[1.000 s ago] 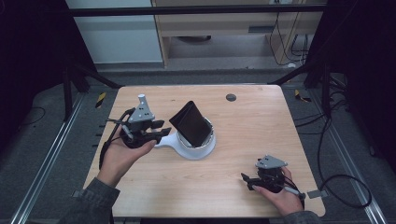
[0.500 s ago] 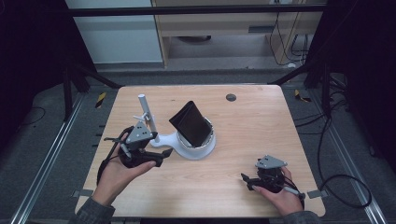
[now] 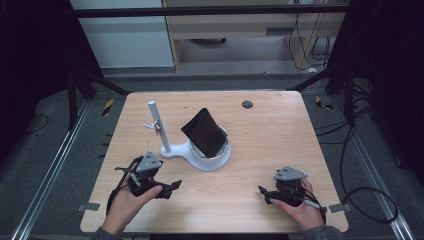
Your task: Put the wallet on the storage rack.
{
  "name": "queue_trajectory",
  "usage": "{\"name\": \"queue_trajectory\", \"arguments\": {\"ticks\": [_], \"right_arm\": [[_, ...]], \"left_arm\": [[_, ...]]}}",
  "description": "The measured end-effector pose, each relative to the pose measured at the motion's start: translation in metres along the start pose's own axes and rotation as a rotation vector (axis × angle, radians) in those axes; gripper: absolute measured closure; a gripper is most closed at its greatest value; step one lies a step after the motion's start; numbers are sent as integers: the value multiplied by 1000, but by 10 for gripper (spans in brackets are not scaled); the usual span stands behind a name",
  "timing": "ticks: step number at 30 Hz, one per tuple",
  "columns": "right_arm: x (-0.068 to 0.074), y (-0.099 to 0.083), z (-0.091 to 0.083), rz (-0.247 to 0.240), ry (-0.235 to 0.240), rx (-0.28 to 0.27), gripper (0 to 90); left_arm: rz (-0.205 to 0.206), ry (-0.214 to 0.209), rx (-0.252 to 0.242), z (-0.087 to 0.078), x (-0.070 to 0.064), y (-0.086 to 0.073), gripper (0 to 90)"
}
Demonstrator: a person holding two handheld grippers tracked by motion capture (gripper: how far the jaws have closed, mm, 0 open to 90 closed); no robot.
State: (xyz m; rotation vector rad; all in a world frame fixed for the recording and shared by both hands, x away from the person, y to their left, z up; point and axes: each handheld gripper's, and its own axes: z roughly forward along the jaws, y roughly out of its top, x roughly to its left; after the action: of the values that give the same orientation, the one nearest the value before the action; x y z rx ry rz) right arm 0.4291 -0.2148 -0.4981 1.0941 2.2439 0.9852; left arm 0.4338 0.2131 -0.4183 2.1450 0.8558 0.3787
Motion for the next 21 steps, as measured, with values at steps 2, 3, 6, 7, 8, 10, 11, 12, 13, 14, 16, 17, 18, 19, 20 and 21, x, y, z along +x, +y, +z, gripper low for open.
{"name": "queue_trajectory", "arguments": {"ticks": [2,3,6,7,8,10,11,12,13,14,16,17,18,19,20,21], "right_arm": [[0,0,0,1,-3,1,113],[0,0,1,1,-3,1,112],[0,0,1,1,-1,2,111],[0,0,1,2,-2,2,110],[0,0,1,1,-2,2,110],[0,0,1,0,-4,1,109],[0,0,0,1,-4,1,109],[0,0,1,0,-4,0,109],[0,0,1,0,-5,1,109],[0,0,1,-1,-5,1,108],[0,0,1,0,-2,2,108],[0,0,1,-1,-2,2,108],[0,0,1,1,-1,2,108],[0,0,1,2,-1,2,107],[0,0,1,1,-1,2,107],[0,0,1,1,0,3,106]], "left_arm": [[-14,-3,7,4,2,-7,63],[-19,-4,11,6,4,-11,63],[-25,7,22,12,9,-21,64],[-28,7,27,13,11,-23,65],[-33,12,32,15,13,-27,65],[-41,27,39,17,17,-33,65],[-48,30,42,18,18,-35,67],[-57,37,42,19,20,-38,67],[-59,41,46,19,22,-40,67],[-62,49,50,20,24,-43,67],[-67,61,57,21,27,-47,67],[-75,63,61,22,29,-50,67],[-83,68,63,22,30,-53,68],[-84,73,68,23,32,-55,68],[-86,78,71,23,33,-57,68],[-86,88,76,23,35,-59,68]]}}
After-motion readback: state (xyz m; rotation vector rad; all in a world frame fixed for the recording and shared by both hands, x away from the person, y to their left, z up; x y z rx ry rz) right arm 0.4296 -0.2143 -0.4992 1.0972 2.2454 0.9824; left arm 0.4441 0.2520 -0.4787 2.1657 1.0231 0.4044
